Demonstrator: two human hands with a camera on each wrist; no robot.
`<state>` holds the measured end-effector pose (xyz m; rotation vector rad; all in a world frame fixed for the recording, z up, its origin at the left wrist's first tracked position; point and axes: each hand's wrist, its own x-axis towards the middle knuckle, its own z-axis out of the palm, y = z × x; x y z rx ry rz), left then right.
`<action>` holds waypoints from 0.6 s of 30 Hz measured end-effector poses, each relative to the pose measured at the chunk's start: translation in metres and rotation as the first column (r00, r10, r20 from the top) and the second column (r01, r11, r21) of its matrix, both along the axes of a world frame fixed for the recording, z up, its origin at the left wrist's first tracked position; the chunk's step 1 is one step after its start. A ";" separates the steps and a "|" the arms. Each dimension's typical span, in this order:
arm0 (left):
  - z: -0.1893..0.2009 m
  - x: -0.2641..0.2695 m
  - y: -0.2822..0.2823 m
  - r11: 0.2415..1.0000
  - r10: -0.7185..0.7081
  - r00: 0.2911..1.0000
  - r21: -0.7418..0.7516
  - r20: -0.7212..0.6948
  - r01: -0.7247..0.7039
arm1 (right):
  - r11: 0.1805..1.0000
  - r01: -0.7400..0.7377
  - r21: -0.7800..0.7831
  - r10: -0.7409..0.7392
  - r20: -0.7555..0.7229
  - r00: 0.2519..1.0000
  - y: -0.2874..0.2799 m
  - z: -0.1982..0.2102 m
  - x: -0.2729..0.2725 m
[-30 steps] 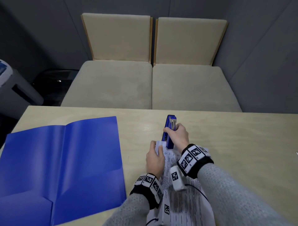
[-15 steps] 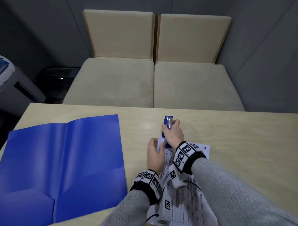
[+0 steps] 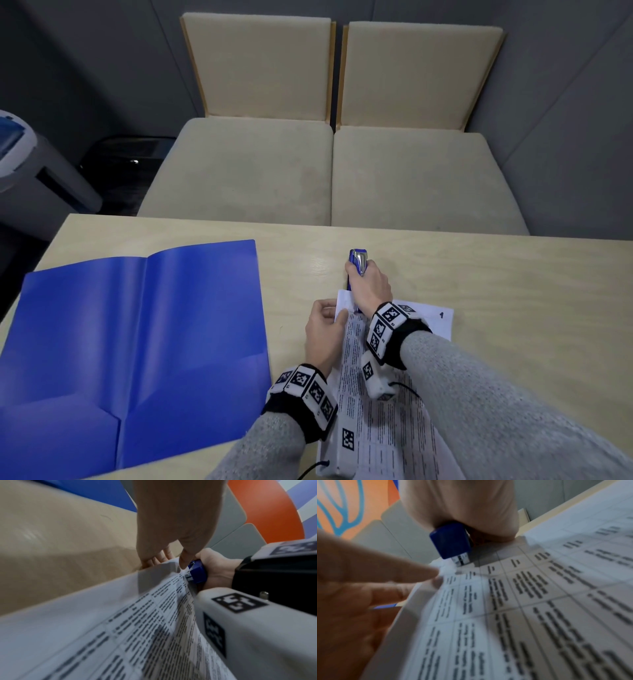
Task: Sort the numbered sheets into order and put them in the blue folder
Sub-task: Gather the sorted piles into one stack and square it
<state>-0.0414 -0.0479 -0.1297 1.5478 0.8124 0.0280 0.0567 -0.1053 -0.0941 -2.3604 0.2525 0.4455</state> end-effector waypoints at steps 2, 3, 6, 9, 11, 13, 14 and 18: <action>-0.002 -0.007 0.003 1.000 0.014 1.000 0.015 -0.007 -0.014 | 1.000 0.007 0.004 -0.006 -0.021 1.000 0.000 0.000 0.001; -0.002 -0.008 0.004 1.000 0.018 1.000 0.026 -0.009 -0.018 | 1.000 0.010 0.011 -0.009 -0.037 0.999 0.000 0.000 0.002; 0.000 -0.007 0.005 0.999 0.024 0.999 0.031 -0.026 -0.024 | 1.000 -0.019 0.016 0.020 -0.077 0.997 0.006 0.001 0.005; 0.002 -0.007 0.005 0.999 0.035 0.998 0.026 -0.044 -0.034 | 0.997 -0.073 -0.013 0.071 -0.083 0.994 0.015 0.003 0.004; 0.001 -0.008 0.006 0.999 0.042 0.998 0.033 -0.052 -0.040 | 0.994 -0.101 -0.046 0.098 -0.079 0.992 0.020 0.003 0.003; 0.000 -0.009 0.007 0.999 0.043 0.998 0.029 -0.053 -0.042 | 0.991 -0.115 -0.067 0.110 -0.076 0.991 0.023 0.002 0.002; 0.000 -0.010 0.007 0.999 0.041 0.998 0.022 -0.051 -0.040 | 0.990 -0.117 -0.073 0.112 -0.072 0.991 0.024 0.002 0.002; 0.000 -0.011 0.008 0.999 0.030 0.998 0.017 -0.050 -0.029 | 0.990 -0.120 -0.069 0.116 -0.066 0.991 0.025 0.001 0.001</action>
